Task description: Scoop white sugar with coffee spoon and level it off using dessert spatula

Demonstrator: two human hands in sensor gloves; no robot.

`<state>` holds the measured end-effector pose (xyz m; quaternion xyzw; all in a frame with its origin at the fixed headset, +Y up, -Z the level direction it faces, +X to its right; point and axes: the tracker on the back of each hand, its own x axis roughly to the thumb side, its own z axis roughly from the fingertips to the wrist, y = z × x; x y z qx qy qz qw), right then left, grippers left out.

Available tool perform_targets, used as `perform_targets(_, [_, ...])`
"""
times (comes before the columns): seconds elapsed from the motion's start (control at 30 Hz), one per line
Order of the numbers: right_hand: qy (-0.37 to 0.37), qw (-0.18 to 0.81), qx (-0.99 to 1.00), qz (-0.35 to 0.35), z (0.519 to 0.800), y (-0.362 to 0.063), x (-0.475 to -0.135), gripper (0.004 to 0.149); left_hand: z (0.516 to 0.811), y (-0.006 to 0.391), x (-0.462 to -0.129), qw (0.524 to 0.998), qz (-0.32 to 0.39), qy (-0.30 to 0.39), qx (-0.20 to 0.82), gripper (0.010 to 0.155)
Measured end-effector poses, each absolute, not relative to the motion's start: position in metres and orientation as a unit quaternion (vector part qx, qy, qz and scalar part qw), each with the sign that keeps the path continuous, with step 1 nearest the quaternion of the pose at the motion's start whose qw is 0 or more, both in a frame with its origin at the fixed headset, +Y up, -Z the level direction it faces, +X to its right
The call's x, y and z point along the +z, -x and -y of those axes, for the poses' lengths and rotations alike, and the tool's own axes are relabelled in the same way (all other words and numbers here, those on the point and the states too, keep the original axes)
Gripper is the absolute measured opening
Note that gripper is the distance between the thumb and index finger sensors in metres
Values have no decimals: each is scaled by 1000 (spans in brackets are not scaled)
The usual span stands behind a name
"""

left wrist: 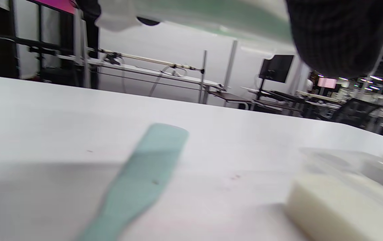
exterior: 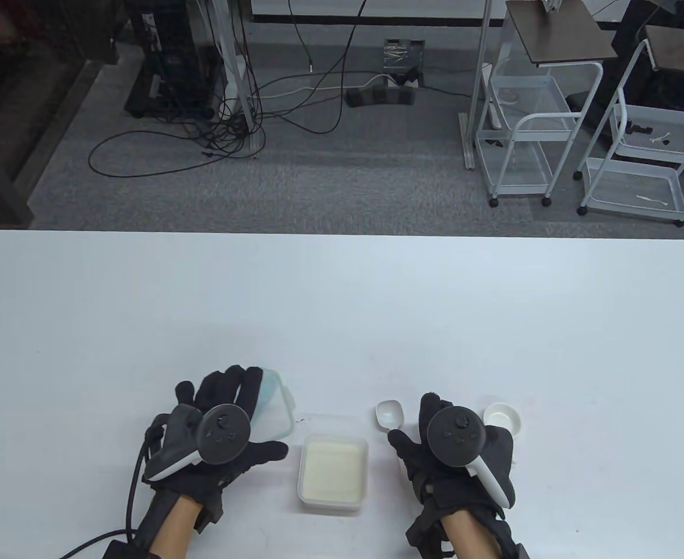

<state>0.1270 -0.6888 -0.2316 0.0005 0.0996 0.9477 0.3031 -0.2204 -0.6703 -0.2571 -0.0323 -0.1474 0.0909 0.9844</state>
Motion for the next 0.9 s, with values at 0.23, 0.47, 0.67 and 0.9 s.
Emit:
perform_targets(0.23, [-6, 304, 948, -91, 685, -127, -230, 82, 668, 285, -258, 992, 30, -7, 120, 117])
perform_targets(0.47, [-7, 305, 948, -88, 685, -127, -230, 82, 684, 305, -265, 991, -17, -5, 131, 117])
perform_targets(0.67, [-7, 304, 948, -93, 685, -127, -230, 82, 705, 310, -271, 990, -33, 5, 136, 116])
perform_targets(0.9, [-7, 301, 949, -96, 685, -127, -230, 81, 738, 319, -276, 983, -61, 78, 155, 116])
